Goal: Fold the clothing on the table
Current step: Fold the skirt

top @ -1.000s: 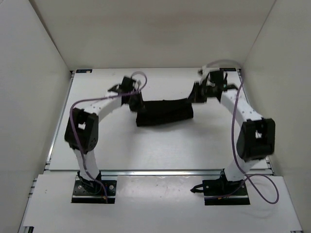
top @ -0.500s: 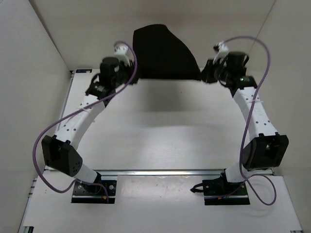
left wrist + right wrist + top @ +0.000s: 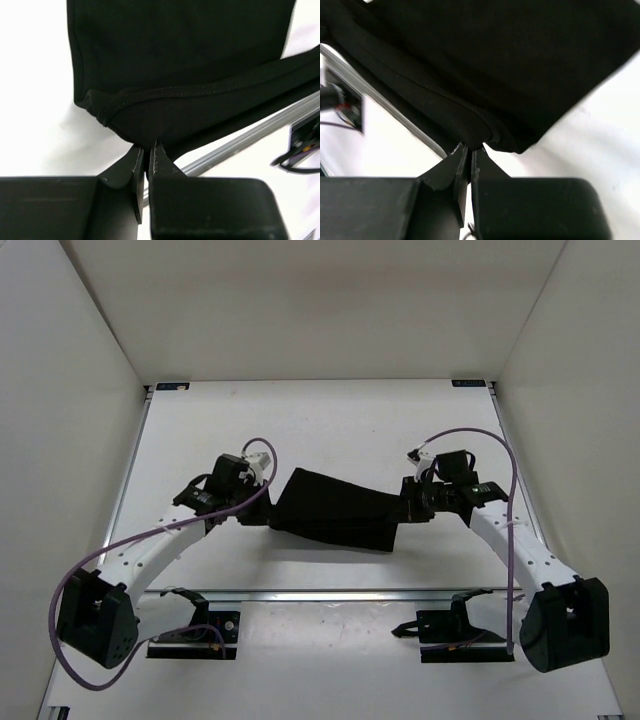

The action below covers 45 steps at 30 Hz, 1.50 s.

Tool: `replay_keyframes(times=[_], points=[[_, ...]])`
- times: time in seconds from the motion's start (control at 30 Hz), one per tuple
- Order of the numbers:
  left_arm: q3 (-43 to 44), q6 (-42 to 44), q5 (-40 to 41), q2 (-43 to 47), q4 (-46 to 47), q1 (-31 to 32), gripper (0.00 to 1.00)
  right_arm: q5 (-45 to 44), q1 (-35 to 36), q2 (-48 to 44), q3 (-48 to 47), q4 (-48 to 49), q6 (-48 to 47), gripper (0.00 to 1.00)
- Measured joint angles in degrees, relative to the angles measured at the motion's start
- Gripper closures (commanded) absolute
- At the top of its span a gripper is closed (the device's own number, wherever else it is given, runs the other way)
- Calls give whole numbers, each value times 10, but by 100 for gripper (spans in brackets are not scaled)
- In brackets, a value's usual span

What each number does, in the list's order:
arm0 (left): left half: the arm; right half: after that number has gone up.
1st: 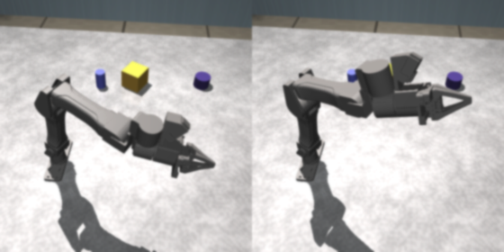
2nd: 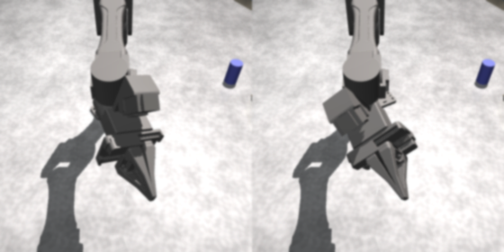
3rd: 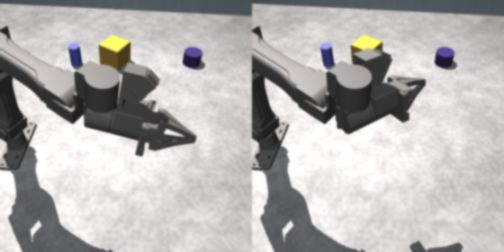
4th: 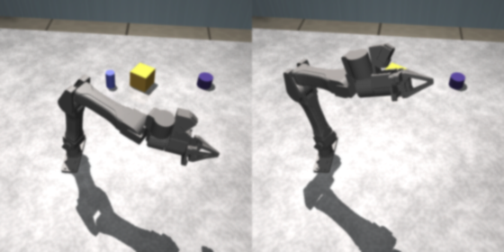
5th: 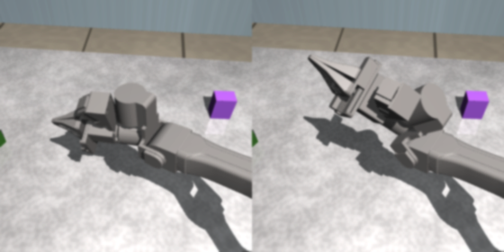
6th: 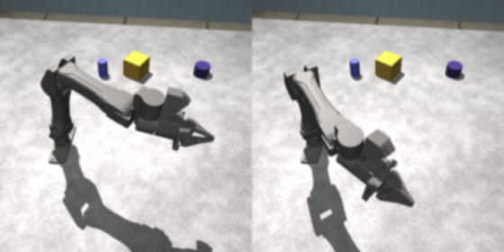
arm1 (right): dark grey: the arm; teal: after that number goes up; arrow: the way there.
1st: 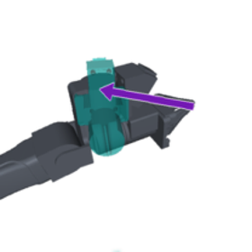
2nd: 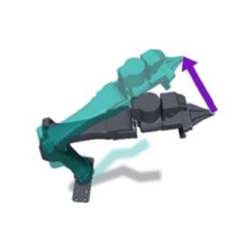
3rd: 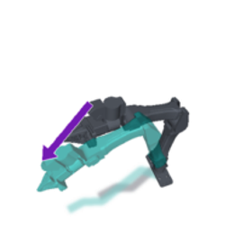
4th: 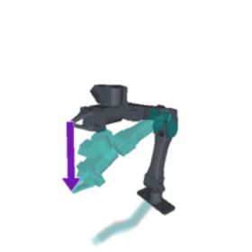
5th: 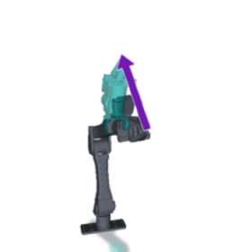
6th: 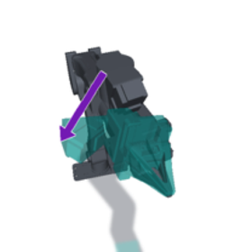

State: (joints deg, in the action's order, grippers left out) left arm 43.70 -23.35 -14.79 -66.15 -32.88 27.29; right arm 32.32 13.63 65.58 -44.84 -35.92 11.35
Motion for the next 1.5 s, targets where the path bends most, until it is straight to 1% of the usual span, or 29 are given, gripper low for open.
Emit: replay_keyframes(times=[0.07, 0.13, 0.27, 0.33, 0.4, 0.47, 0.57, 0.63, 0.67, 0.73, 0.77, 0.8, 0.83, 0.87, 0.9, 0.93, 0.97, 1.0, 1.03, 1.07, 1.1, 1.17, 1.3, 1.37, 1.43, 1.47, 1.5], points=[[18, 4, -9, -8, 1, -20, 100, 14, -10, -6, 2, 21, 12, 100], [37, 9, -18, -39, 5, -33, 100, 21, -17, 14, 2, 39, 21, 100], [93, 22, -27, -149, 7, -45, 100, 21, -28, 76, 2, 67, 38, 100], [143, 30, -30, -212, 4, -48, 100, 21, -37, 98, 2, 76, 46, 100], [212, 40, -34, -276, -7, -49, 98, 19, -47, 109, 2, 85, 54, 99], [287, 52, -37, -334, -15, -49, 94, 15, -53, 109, 3, 93, 58, 100], [389, 69, -38, -408, -34, -47, 94, 8, -57, 106, 3, 107, 68, 100], [438, 77, -38, -447, -49, -45, 94, 6, -63, 104, 7, 120, 75, 100], [458, 80, -38, -465, -59, -44, 93, 6, -68, 104, 10, 125, 79, 100], [496, 83, -39, -502, -81, -42, 84, 6, -78, 104, 15, 134, 87, 100], [511, 86, -40, -519, -90, -42, 78, 6, -81, 104, 17, 139, 90, 100], [527, 88, -41, -536, -101, -41, 67, 5, -82, 104, 18, 144, 95, 100], [541, 91, -41, -553, -110, -41, 64, 4, -82, 105, 21, 149, 99, 100], [553, 93, -39, -566, -115, -42, 52, 1, -82, 106, 22, 151, 102, 100], [563, 97, -36, -576, -119, -43, 33, -3, -85, 109, 25, 153, 104, 100], [573, 101, -31, -585, -121, -45, 23, -6, -88, 113, 27, 153, 108, 100], [584, 98, -28, -593, -122, -48, 1, -9, -92, 116, 29, 153, 112, 96], [595, 100, -25, -598, -121, -51, 1, -10, -98, 120, 31, 153, 118, 89], [607, 96, -24, -601, -120, -53, 1, -11, -103, 123, 32, 153, 125, 72], [617, 93, -22, -601, -119, -55, 2, -11, -108, 127, 32, 154, 132, 58], [629, 91, -21, -601, -116, -57, 1, -11, -111, 128, 32, 156, 138, 51], [645, 89, -21, -597, -97, -61, 1, -12, -115, 128, 32, 161, 146, 47], [631, 78, -25, -570, -60, -63, 3, -10, -123, 104, 43, 196, 181, 40], [603, 74, -31, -547, -44, -63, 7, -3, -130, 74, 65, 225, 203, 41], [562, 71, -37, -517, -31, -62, 15, 2, -140, 50, 81, 241, 216, 44], [539, 68, -40, -502, -23, -61, 16, 3, -143, 44, 85, 245, 220, 46], [512, 67, -42, -484, -14, -57, 20, 3, -145, 41, 88, 249, 222, 50]])
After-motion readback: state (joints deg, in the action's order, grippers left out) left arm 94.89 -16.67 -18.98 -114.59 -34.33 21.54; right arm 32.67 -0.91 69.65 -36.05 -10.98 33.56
